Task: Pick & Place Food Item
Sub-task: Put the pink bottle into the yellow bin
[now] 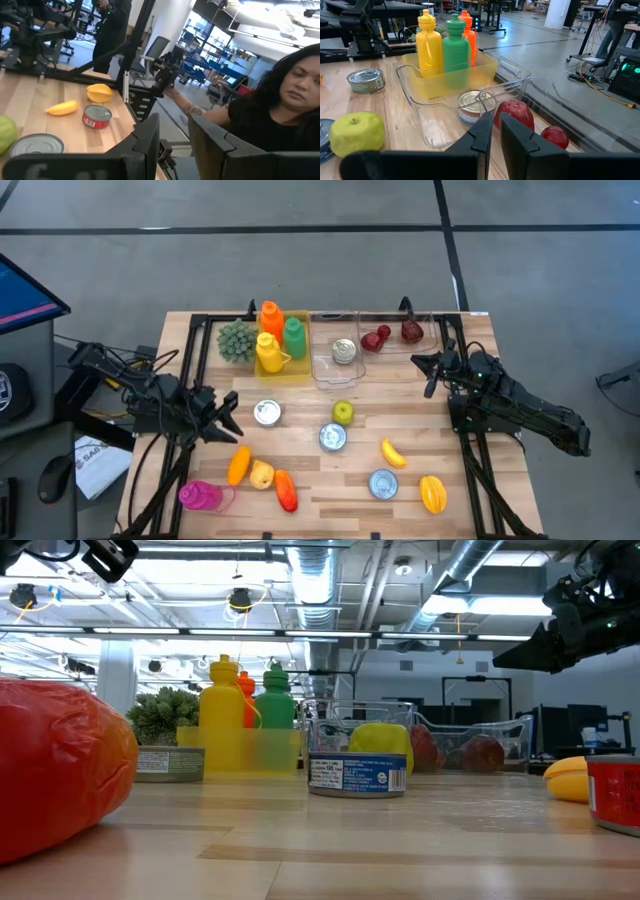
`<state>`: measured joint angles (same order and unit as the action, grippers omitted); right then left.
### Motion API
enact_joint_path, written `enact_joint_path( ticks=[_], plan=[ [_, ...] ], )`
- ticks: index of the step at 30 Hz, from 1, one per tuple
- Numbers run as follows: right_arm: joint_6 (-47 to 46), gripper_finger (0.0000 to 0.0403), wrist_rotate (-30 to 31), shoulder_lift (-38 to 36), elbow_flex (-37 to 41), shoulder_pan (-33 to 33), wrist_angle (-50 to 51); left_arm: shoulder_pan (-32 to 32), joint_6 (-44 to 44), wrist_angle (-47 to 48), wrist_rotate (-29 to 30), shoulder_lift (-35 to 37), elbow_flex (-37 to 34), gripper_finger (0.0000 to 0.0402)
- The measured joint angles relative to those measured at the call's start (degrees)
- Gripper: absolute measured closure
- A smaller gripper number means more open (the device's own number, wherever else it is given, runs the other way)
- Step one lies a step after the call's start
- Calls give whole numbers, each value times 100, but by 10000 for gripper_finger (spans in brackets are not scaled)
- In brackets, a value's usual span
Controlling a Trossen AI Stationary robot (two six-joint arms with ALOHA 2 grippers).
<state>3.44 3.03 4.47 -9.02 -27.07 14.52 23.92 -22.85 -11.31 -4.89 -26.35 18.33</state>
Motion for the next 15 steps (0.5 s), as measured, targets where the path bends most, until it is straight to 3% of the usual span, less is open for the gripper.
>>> enact_joint_path(
  ticks=[2, 9, 15],
  plan=[
    [0, 370, 0, 0, 0, 0, 0, 31, 87, -2, -32, 0, 0, 308],
    [0, 370, 0, 0, 0, 0, 0, 42, 736, 34, -978, 189, 0, 308],
    [0, 370, 0, 0, 0, 0, 0, 42, 745, 880, -1860, 626, -2, 308]
  ],
)
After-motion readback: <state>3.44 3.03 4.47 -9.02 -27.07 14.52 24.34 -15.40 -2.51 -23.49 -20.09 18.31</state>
